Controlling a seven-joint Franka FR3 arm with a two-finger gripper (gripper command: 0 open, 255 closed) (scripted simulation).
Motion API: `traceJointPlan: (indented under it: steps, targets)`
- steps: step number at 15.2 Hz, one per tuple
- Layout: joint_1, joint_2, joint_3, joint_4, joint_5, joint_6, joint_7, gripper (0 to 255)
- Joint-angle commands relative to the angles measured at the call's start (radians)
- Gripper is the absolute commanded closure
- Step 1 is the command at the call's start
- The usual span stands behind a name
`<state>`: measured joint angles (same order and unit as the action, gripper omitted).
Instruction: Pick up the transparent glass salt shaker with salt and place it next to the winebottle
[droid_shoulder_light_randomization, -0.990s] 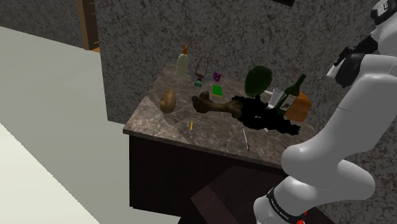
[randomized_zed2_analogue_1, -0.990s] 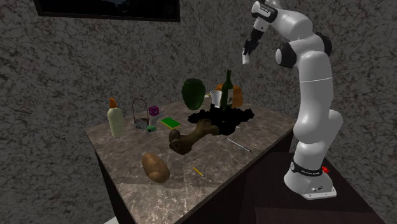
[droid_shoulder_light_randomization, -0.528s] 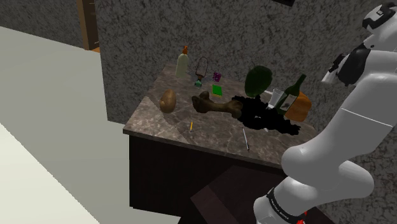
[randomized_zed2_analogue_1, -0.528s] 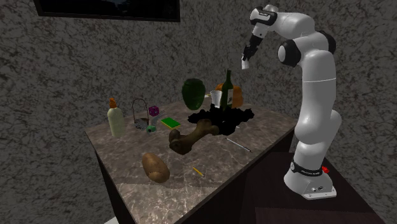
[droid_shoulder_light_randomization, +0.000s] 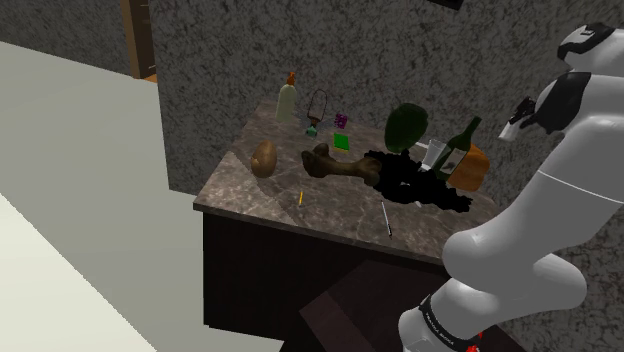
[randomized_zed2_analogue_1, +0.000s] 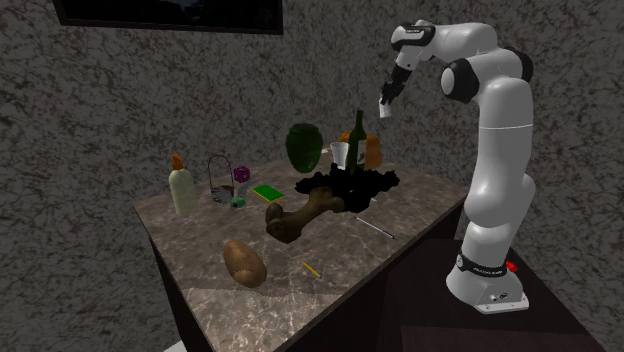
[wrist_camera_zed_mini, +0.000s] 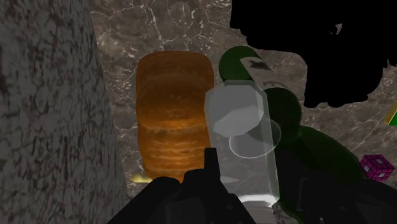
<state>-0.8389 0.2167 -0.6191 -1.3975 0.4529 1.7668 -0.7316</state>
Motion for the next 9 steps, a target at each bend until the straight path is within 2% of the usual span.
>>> traceJointPlan:
  steps: [1, 9]
  targets:
    - [0.007, -0.007, 0.001, -0.035, -0.003, 0.029, -0.006, 255]
    - [0.025, -0.026, 0.007, -0.163, -0.005, 0.138, -0.035, 255]
